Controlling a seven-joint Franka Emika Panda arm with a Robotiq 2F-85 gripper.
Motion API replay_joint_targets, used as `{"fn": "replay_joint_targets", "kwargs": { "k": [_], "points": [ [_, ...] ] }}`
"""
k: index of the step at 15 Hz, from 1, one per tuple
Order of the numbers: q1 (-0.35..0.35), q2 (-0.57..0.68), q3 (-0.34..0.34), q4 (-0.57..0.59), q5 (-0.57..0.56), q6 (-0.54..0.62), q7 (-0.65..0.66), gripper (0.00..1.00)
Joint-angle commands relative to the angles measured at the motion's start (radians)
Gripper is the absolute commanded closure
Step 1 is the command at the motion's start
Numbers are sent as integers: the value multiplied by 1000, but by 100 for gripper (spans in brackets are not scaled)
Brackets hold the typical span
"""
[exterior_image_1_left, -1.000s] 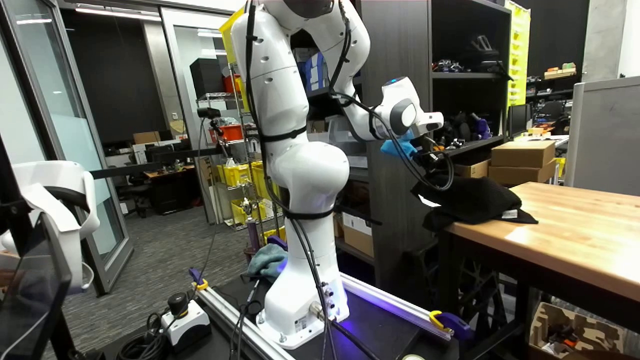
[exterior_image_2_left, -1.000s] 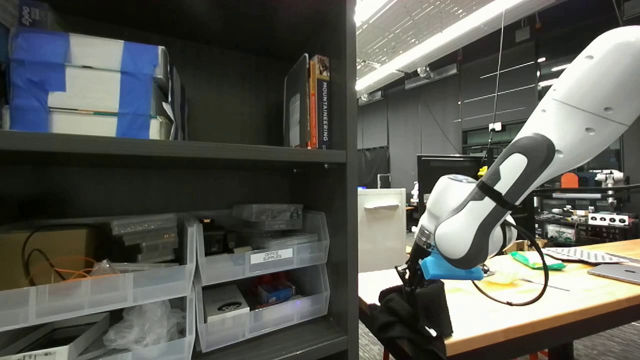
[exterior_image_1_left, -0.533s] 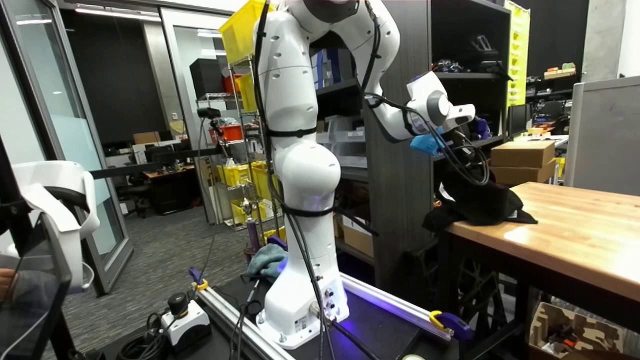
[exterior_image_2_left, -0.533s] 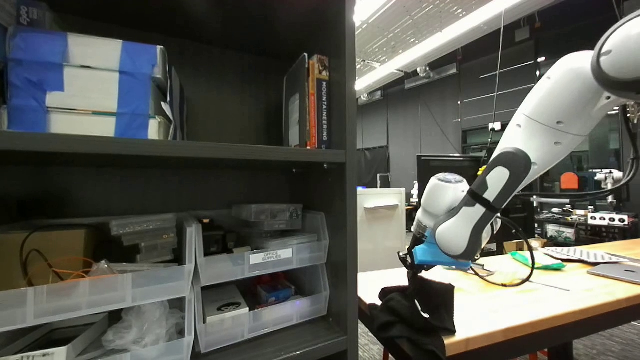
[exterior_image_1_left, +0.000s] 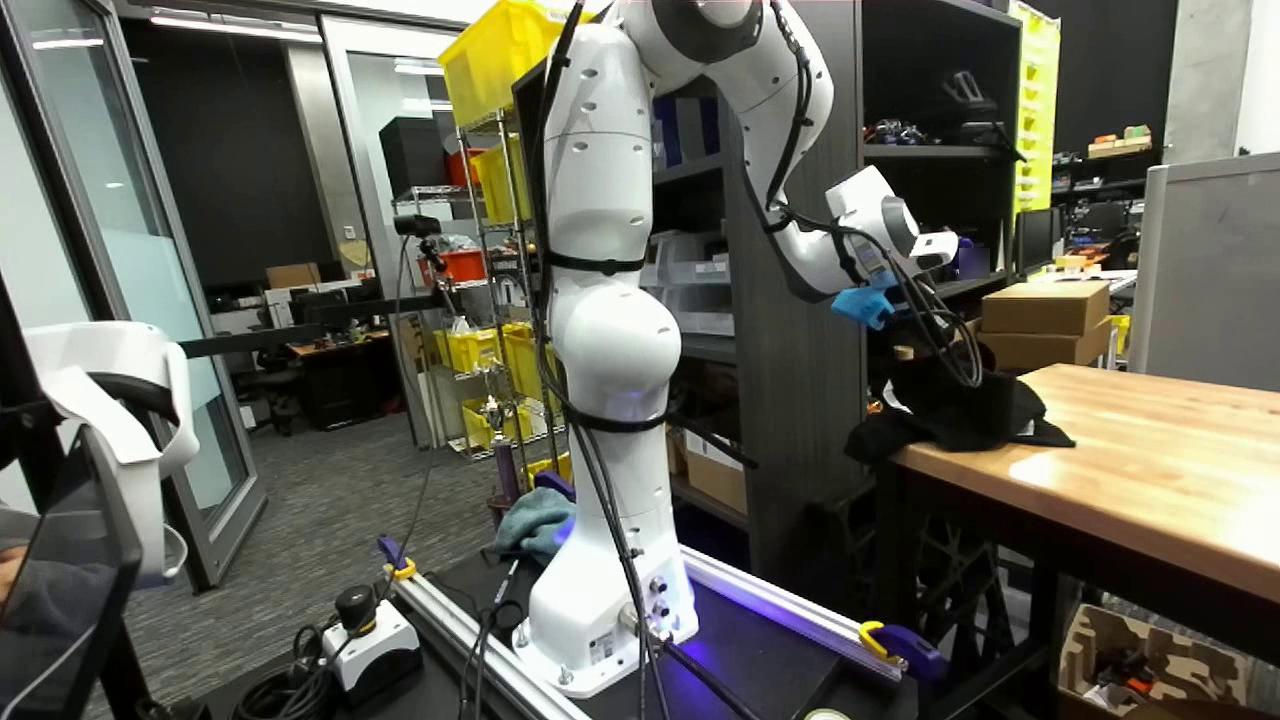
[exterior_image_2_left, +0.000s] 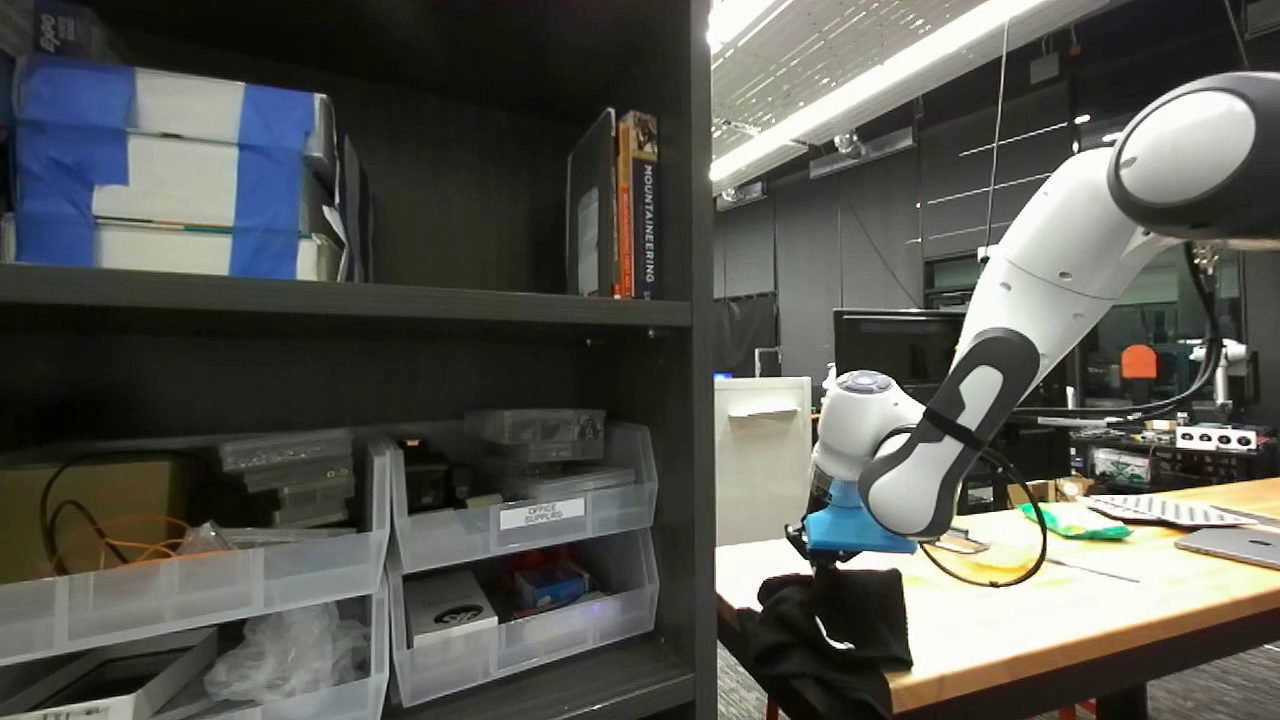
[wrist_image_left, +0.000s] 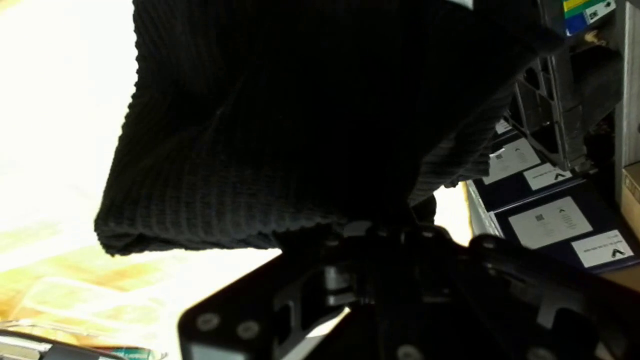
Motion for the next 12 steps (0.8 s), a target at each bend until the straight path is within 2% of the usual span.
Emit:
{"fn": "replay_joint_targets", "kwargs": {
  "k": [1,6,12],
  "points": [
    [32,92,-21,93,-117,-81,140,99],
    [66,217,-44,170,-214,-164,251,99],
    [57,239,-25,141,-178,-112,229,99]
  ]
}}
